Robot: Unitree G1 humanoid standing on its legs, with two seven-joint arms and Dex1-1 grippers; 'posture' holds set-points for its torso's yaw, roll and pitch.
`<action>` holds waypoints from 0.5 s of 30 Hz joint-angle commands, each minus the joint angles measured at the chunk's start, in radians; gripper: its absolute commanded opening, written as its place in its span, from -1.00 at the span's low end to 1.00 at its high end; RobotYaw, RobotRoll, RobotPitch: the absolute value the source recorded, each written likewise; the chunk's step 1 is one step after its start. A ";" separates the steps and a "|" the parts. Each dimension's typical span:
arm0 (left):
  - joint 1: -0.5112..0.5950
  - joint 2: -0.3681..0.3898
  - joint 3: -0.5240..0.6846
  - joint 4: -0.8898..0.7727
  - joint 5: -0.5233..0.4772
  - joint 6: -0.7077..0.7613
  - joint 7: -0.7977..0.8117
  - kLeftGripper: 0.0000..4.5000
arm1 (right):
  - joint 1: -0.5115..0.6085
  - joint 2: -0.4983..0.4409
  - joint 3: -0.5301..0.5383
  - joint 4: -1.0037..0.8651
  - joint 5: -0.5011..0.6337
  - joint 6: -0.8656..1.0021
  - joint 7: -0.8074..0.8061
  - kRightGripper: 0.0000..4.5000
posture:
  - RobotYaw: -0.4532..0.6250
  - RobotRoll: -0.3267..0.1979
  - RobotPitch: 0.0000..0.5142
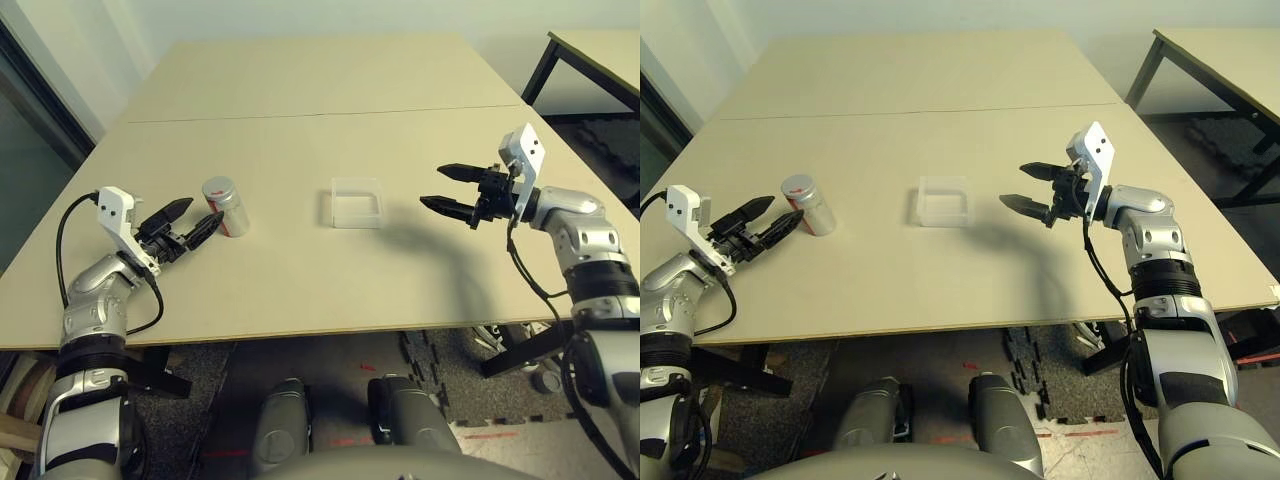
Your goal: Pour the medicine from the bottle into the box.
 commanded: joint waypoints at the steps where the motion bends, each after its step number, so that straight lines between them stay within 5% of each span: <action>1: -0.032 -0.011 -0.019 0.055 0.026 -0.032 -0.007 0.98 | 0.014 -0.011 -0.005 -0.014 0.002 0.005 -0.005 1.00 | -0.33 0.25 -0.79; 15: -0.197 -0.017 -0.088 0.279 0.129 -0.166 -0.005 0.98 | 0.035 0.002 0.001 -0.063 0.008 0.020 -0.022 1.00 | -0.35 0.25 -0.77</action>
